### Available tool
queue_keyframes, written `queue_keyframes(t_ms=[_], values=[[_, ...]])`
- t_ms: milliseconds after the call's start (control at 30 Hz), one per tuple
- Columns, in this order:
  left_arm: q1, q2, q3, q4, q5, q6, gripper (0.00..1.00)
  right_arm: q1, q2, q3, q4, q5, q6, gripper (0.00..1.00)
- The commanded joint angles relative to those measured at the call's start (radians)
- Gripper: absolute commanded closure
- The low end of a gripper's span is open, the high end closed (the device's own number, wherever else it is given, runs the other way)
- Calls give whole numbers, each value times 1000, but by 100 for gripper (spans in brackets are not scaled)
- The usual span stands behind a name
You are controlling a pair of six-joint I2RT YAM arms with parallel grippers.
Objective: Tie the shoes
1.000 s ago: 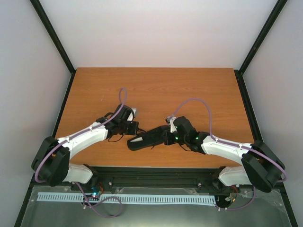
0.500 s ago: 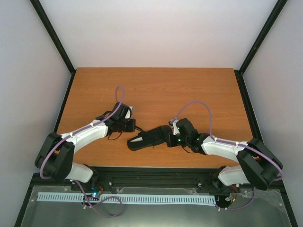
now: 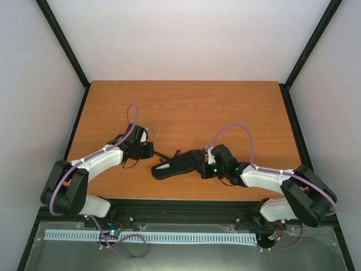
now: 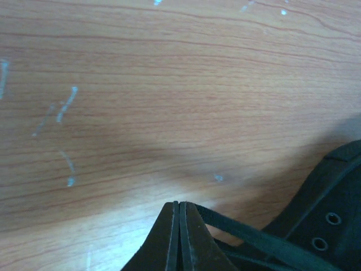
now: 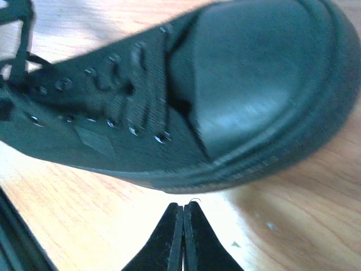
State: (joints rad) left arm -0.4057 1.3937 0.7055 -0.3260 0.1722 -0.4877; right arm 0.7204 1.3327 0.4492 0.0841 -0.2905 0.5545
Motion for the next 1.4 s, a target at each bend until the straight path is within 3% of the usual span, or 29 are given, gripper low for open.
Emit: queue_keyframes(t_ms=[0,367,400,467,500,533,567,633,700,833,1100,1200,1367], values=[[48,-19,-23,35,-45,-27,99,-16,2,-45,-27,27,19,97],[54,-59,-40,82,68,17,99,-18,-49,-57,-15,21,13,97],[54,-68,-39,80,73,22,96,-18,-59,-53,-21,24,10,97],[54,-91,-38,74,65,26,74,-18,-80,-51,-34,28,6,96],[54,-104,-37,71,56,26,60,-19,-90,-49,-40,29,4,90],[54,-118,-37,67,48,27,42,-20,-101,-48,-48,31,1,81],[54,-133,-38,66,42,27,31,-21,-111,-46,-55,33,-5,67],[54,-164,-37,65,33,29,15,-22,-136,-40,-71,40,-15,41],[54,-184,-29,64,35,37,2,-26,-157,-24,-94,58,-33,22],[54,-178,2,56,48,55,0,-48,-174,39,-148,83,-88,0],[71,-93,97,107,77,64,0,-206,-74,232,-188,95,-190,0],[168,-45,133,143,124,55,0,-335,-31,282,-171,68,-224,0],[455,-21,108,244,197,-2,0,-658,-41,276,-89,25,-209,0]])
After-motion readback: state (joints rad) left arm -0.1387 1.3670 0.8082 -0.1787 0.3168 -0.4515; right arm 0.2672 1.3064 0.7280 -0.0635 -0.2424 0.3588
